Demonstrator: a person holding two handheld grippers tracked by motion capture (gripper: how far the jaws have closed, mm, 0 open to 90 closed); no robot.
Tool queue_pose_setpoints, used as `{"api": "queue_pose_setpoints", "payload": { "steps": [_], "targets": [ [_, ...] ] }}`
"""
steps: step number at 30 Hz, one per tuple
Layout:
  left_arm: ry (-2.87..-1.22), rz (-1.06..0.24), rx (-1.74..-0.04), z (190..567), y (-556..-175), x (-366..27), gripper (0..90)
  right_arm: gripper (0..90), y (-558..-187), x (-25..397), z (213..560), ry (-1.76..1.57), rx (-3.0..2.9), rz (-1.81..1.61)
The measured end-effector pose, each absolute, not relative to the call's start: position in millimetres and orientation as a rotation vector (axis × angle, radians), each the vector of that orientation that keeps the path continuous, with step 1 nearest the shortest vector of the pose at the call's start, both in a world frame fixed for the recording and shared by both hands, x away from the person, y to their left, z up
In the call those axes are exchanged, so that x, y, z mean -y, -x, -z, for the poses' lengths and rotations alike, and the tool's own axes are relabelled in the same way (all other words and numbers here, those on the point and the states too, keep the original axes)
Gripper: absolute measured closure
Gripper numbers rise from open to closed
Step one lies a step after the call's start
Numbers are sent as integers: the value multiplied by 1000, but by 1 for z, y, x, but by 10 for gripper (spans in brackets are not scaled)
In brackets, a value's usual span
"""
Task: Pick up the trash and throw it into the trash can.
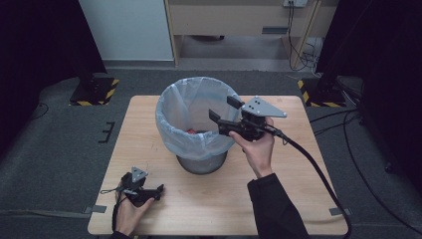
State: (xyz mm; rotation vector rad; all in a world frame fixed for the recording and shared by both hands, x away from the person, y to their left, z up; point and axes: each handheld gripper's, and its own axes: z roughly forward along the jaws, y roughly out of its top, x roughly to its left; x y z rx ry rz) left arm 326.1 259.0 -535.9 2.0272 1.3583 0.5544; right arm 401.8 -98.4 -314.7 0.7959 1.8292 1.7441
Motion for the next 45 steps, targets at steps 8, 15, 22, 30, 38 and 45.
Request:
{"api": "queue_pose_setpoints", "payload": {
  "steps": [8, 15, 22, 30, 38, 45],
  "targets": [
    [-2027, -555, -1358, 536, -326, -259, 7, 216, -385, 130, 308, -817, -1760, -1753],
    [-2028, -555, -1358, 536, -326, -259, 7, 205, -377, 155, 324, -855, -1764, -1722],
    [-2027, -556, -1359, 536, -326, -259, 7, 197, -368, 176, 350, -889, -1778, -1697],
    [-2027, -557, -1360, 536, -326, -259, 7, 179, -360, 188, 379, -934, -1814, -1631],
    [-2025, -558, -1361, 536, -326, -259, 7, 177, -351, 200, 411, -1010, -1885, -1554],
    [-2025, -558, -1361, 536, -326, -259, 7, 176, -345, 209, 437, -1059, -1924, -1518]
  ]
}}
